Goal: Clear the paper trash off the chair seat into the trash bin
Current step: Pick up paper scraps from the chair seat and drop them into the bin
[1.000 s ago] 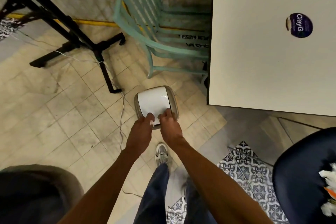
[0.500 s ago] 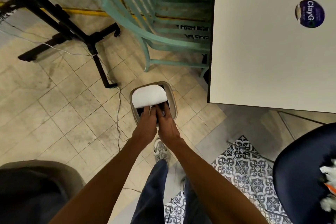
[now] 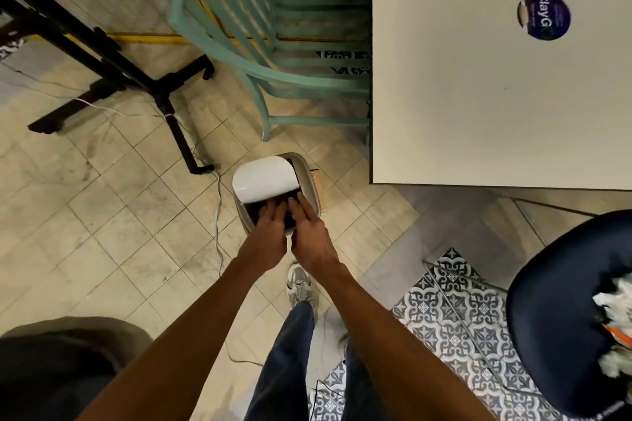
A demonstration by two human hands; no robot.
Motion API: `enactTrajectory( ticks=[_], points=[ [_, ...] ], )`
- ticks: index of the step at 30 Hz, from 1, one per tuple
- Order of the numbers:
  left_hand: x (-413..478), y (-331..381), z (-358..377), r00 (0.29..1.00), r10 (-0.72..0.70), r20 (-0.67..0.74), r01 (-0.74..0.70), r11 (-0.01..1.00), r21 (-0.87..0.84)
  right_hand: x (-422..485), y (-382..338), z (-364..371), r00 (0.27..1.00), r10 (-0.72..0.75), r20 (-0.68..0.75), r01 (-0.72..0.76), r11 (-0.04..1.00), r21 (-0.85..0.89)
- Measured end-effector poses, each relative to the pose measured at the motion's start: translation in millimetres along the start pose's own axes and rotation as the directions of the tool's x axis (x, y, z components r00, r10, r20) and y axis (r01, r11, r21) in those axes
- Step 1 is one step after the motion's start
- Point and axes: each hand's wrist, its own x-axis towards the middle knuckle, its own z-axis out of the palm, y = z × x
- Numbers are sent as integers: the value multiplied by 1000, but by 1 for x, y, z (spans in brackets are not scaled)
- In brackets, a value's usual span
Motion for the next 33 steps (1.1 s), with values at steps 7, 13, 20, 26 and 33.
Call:
enactTrajectory(
  ticks=[7, 13, 20, 26, 33],
  points=[
    [-54, 47, -13, 998, -67, -17, 68, 993, 97, -47, 18, -39, 991, 77, -112, -85, 994, -69],
    [-88, 114, 2, 994, 10, -112, 6, 990, 141, -120, 71, -90, 976, 96, -193, -123, 983, -135],
    [-113, 218, 37, 988, 103, -116, -80, 978, 191, -221, 156, -147, 952, 196, -236, -228, 967, -114],
    [-115, 326, 89, 971, 240, -15, -230, 946, 228, -306, 246, -190, 892, 324, -316, -363, 929, -72],
    [-95, 429, 143, 887, 434, 159, -462, 835, 300, -379, 336, -227, 722, 535, -439, -538, 833, 131]
  ],
)
